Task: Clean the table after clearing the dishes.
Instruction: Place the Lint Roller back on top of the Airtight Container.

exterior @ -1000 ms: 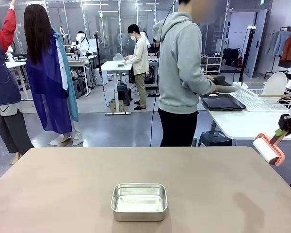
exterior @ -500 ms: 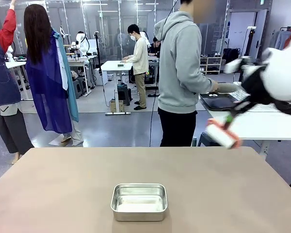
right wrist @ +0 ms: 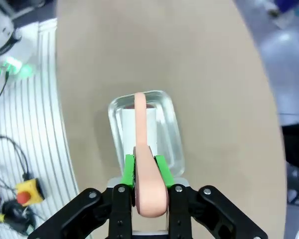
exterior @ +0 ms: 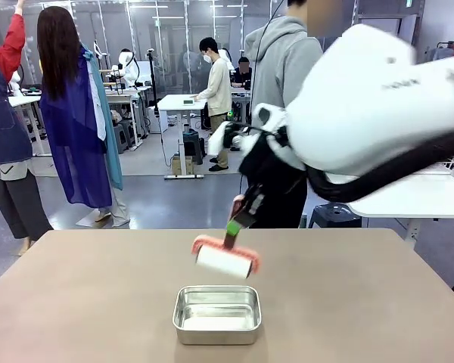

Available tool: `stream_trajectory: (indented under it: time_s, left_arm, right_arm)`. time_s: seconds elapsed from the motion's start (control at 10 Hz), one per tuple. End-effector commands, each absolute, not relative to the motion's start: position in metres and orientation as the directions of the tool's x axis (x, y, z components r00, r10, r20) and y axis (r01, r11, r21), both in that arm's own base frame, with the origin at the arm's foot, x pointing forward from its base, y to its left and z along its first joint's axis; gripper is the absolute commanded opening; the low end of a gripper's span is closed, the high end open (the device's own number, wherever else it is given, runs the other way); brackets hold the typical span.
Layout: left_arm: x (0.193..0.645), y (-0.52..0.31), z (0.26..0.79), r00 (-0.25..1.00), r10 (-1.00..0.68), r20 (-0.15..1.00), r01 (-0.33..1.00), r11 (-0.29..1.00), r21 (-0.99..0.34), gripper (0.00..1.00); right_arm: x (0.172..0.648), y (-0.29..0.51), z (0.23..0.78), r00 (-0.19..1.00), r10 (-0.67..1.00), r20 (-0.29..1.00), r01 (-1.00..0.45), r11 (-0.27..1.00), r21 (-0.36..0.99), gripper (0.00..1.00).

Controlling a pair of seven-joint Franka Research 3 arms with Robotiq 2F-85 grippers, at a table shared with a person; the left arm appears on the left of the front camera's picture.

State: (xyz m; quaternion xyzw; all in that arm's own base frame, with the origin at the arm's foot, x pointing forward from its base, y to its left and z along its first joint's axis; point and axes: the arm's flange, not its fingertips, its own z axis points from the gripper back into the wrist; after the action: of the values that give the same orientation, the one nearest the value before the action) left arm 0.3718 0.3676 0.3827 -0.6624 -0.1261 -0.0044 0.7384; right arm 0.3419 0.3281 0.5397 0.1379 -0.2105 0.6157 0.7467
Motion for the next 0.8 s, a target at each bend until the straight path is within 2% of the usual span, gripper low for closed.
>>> stream_trajectory:
  time_s: [0.0, 0.1, 0.3, 0.4, 0.5, 0.7]
  left_arm:
    - [0.365, 0.365, 0.383, 0.968, 0.155, 0.199, 0.179, 0.134, -0.975, 0.93]
    - [0.365, 0.365, 0.383, 0.968, 0.155, 0.199, 0.179, 0.134, -0.975, 0.93]
    - [0.365, 0.365, 0.383, 0.968, 0.155, 0.199, 0.179, 0.134, -0.975, 0.93]
    - [0.365, 0.365, 0.383, 0.968, 0.155, 0.199, 0.179, 0.134, -0.975, 0.93]
    - [0.365, 0.365, 0.383, 0.968, 0.155, 0.199, 0.179, 0.134, -0.975, 0.93]
    - [0.365, 0.365, 0.383, 0.968, 0.155, 0.199, 0.179, 0.134, -0.975, 0.93]
  right_arm:
    - [0.372, 0.337, 0.54, 0.069, 0.934, 0.349, -0.997, 0.08, -0.017, 0.22]
    - [0.373, 0.35, 0.526, 0.045, 0.958, 0.283, -0.999, 0.047, -0.004, 0.22]
    - [0.385, 0.358, 0.509, 0.066, 0.968, 0.24, -0.998, 0.065, 0.012, 0.22]
    - [0.386, 0.359, 0.512, 0.092, 0.959, 0.267, -0.991, 0.113, -0.066, 0.22]
    - [0.379, 0.351, 0.502, 0.078, 0.96, 0.268, -0.997, 0.07, 0.038, 0.22]
    - [0.379, 0.351, 0.502, 0.078, 0.96, 0.268, -0.997, 0.07, 0.038, 0.22]
